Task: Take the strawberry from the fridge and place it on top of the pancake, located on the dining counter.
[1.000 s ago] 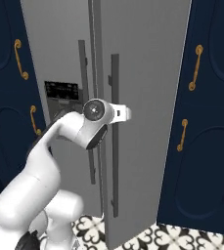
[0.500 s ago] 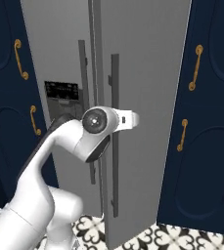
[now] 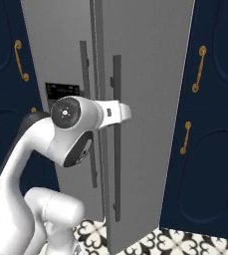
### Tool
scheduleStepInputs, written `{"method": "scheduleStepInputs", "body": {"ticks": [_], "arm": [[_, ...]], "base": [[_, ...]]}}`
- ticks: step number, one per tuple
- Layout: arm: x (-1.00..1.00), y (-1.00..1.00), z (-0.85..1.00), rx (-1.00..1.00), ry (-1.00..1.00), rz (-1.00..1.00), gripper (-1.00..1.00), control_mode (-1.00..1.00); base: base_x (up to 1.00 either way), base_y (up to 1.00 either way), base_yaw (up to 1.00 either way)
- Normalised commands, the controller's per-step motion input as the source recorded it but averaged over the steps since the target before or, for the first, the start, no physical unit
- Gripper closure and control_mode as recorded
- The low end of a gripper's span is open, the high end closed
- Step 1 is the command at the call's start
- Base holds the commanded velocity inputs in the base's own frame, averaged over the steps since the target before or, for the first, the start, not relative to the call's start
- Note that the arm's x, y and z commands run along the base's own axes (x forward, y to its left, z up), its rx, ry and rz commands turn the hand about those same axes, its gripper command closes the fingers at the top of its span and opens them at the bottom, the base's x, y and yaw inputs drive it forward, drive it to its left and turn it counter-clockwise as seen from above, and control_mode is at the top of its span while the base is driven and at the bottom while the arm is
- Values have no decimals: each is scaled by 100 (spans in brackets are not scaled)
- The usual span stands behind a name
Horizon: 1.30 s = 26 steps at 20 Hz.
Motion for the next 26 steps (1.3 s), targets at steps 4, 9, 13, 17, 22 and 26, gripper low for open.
{"method": "scheduleStepInputs", "body": {"ticks": [4,9,13,17,22,26], "arm": [[-1,100,20,-34,20,0,-100,-100],[16,100,8,-31,22,-3,-100,-100],[42,80,0,-24,13,-2,-100,-100],[64,34,-4,-19,6,-1,-100,-100],[83,10,-22,-15,2,-1,-100,-100],[74,-1,-28,-13,3,-4,-100,-100]], "base": [[0,0,0],[0,0,0],[0,0,0],[0,0,0],[0,0,0],[0,0,0]]}}
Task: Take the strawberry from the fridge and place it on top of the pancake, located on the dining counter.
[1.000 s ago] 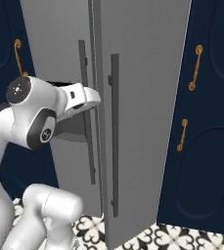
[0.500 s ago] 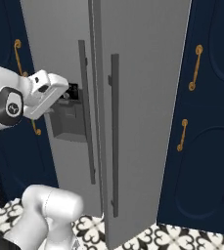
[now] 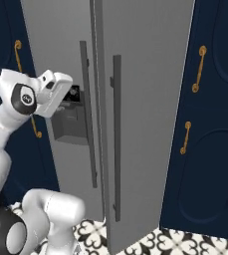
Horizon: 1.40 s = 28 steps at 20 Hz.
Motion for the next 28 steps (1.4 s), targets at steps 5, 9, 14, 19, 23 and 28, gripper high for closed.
{"method": "scheduleStepInputs", "body": {"ticks": [5,9,14,19,23,28], "arm": [[69,-18,-23,-6,2,-4,-100,-100],[62,-36,-16,-2,1,0,-100,-100],[47,-44,-13,0,0,0,-100,-100],[8,-60,-1,0,0,0,-100,-100],[-32,-72,0,0,0,0,-100,-100],[-38,-91,0,0,0,0,-100,-100]], "base": [[0,0,0],[0,0,0],[0,0,0],[0,0,0],[0,0,0],[0,0,0]]}}
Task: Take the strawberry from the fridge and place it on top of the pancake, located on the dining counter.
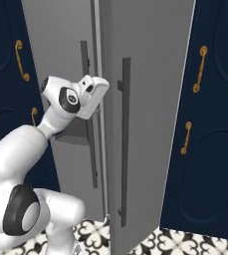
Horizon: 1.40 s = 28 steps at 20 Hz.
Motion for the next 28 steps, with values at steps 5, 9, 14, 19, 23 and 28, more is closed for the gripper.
{"method": "scheduleStepInputs", "body": {"ticks": [5,9,14,19,23,28], "arm": [[-45,-100,0,0,0,0,-100,-100],[-38,-100,0,0,0,-4,-100,-100],[-22,-100,0,3,0,-11,-100,-100],[-12,-100,0,3,0,-10,-100,-100],[-5,-100,0,2,0,-9,-100,-100],[-6,-100,0,1,0,-8,-100,-100]], "base": [[0,0,0],[0,0,0],[0,0,0],[0,0,0],[0,0,0],[0,0,0]]}}
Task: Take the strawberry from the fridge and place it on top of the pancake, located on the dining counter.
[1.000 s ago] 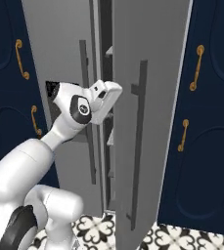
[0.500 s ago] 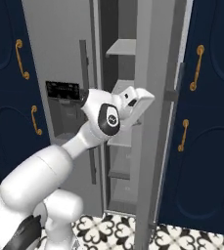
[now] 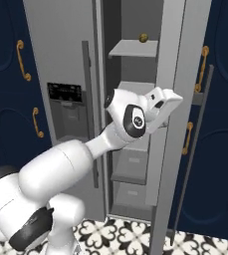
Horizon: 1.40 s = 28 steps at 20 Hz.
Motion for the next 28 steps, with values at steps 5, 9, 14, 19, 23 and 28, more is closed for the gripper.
{"method": "scheduleStepInputs", "body": {"ticks": [5,9,14,19,23,28], "arm": [[-21,-97,0,0,-4,-6,-100,-100],[-92,-4,11,0,-14,0,-100,-100],[-38,57,11,0,-6,2,-100,-100],[-1,86,0,7,0,4,-100,-100],[0,88,0,15,0,7,-100,-100],[0,71,-1,15,0,6,-100,-100]], "base": [[0,0,0],[0,0,0],[0,0,0],[0,0,0],[0,0,0],[0,0,0]]}}
